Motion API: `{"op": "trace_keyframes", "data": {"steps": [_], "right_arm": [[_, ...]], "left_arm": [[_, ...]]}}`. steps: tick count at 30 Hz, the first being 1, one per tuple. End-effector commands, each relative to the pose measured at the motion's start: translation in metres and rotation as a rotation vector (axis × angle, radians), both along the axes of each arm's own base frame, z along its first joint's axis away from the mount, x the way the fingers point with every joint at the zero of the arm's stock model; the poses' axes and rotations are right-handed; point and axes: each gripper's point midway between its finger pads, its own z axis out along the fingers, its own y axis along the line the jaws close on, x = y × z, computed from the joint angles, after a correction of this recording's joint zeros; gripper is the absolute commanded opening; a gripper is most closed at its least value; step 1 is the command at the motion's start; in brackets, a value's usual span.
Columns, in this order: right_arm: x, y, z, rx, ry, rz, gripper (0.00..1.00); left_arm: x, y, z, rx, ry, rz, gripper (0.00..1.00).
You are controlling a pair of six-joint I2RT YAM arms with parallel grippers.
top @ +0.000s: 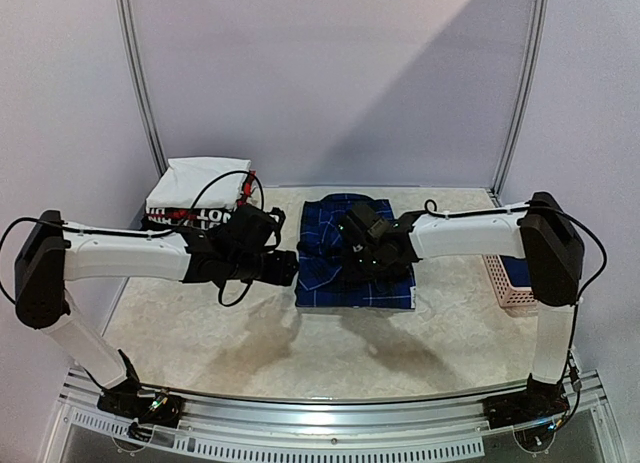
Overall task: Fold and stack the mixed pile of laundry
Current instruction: Smooth out the 2/3-rectangle-folded shirt at the center of the board.
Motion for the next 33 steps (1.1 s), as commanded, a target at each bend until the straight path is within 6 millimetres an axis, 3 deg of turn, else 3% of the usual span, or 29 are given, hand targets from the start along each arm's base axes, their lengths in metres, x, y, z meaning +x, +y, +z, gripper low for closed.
{"op": "trace_keyframes", "data": {"steps": [1,5,13,26,30,33], "right_arm": [[0.019,-0.002,0.011,-0.042,-0.037,0.005,0.40],[0.036,-0.004,0.016,-0.048,-0.053,0.008,0.40],[0.073,-0.006,0.003,-0.076,-0.055,0.016,0.41],[0.125,0.023,-0.010,0.006,-0.072,0.127,0.45],[0.139,0.024,0.003,0.021,-0.071,0.148,0.48],[0.144,0.024,0.039,0.041,-0.114,0.156,0.51]], "left_arm": [[-0.006,-0.005,0.006,-0.026,-0.021,-0.010,0.71],[-0.010,-0.008,0.005,-0.025,-0.018,-0.018,0.71],[-0.018,-0.015,0.004,-0.021,-0.021,-0.037,0.70],[-0.024,-0.035,0.003,-0.024,-0.016,-0.080,0.70],[-0.023,-0.050,0.004,-0.031,-0.014,-0.103,0.69],[-0.020,-0.063,0.007,-0.047,-0.013,-0.122,0.68]]}}
